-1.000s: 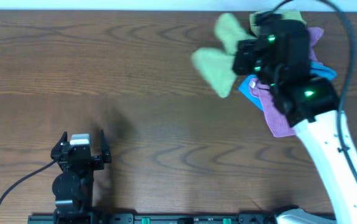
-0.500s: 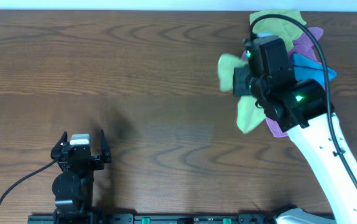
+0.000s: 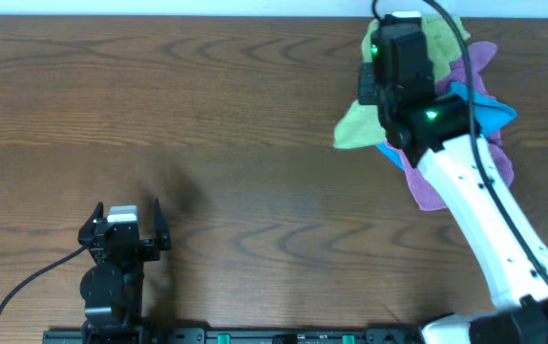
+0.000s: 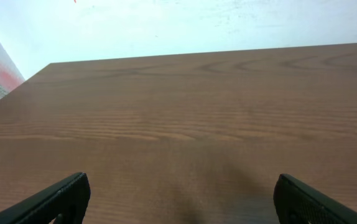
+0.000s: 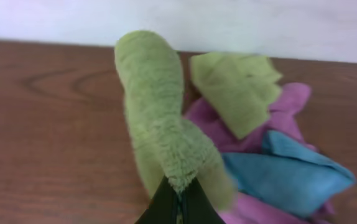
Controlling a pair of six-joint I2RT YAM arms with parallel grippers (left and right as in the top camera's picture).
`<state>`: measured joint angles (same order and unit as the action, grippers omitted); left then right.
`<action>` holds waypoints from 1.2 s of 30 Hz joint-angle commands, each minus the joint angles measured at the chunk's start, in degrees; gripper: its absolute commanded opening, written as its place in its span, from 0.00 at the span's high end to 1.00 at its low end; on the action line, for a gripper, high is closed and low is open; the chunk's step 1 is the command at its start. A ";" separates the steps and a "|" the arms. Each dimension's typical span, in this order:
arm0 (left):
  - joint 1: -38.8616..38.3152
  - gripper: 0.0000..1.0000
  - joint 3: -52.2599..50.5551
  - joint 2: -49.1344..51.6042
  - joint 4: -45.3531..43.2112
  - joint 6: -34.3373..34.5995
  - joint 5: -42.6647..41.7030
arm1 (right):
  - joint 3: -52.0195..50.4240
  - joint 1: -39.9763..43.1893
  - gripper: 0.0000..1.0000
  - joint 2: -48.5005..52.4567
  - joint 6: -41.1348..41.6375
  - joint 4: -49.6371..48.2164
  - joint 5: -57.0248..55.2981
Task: Fold the cloth
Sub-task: 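Lift the green cloth with the right gripper and pull it off the pile, then lay the green cloth flat at table center and release the right gripper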
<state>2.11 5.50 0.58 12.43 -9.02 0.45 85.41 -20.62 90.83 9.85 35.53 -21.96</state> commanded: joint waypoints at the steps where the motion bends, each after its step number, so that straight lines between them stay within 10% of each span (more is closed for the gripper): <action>1: 0.11 0.05 -1.64 -0.33 0.55 0.24 0.57 | 0.85 -1.68 0.99 0.22 -2.29 -0.63 16.85; 4: 0.11 0.05 -1.64 -0.33 0.55 0.24 0.57 | 0.85 -3.93 0.87 0.22 -13.49 1.11 54.21; 5: 0.11 0.05 -1.64 -0.33 0.55 0.24 0.57 | 0.85 -4.00 0.20 0.15 -15.28 2.71 55.23; 6: 0.11 0.05 -1.64 -0.33 0.55 0.24 0.57 | 0.85 -3.61 0.01 0.15 -15.19 3.78 53.29; 19: 0.11 0.05 -1.64 -0.33 0.55 0.24 0.57 | 0.66 -1.73 0.02 9.66 -11.80 15.45 35.95; 23: 0.11 0.05 -1.64 -0.33 0.55 0.24 0.57 | 0.66 -1.42 0.23 17.18 -8.87 13.25 31.28; 32: 0.11 0.05 -1.64 -0.33 0.55 0.24 0.57 | 0.66 -1.20 0.32 21.31 -5.35 18.32 30.38; 36: 0.11 0.05 -1.64 -0.33 0.55 0.24 0.57 | 0.50 -0.98 0.63 21.64 -5.38 20.57 29.64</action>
<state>2.11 5.50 0.58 12.43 -9.02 0.45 85.54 -21.69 113.25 3.33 55.68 8.82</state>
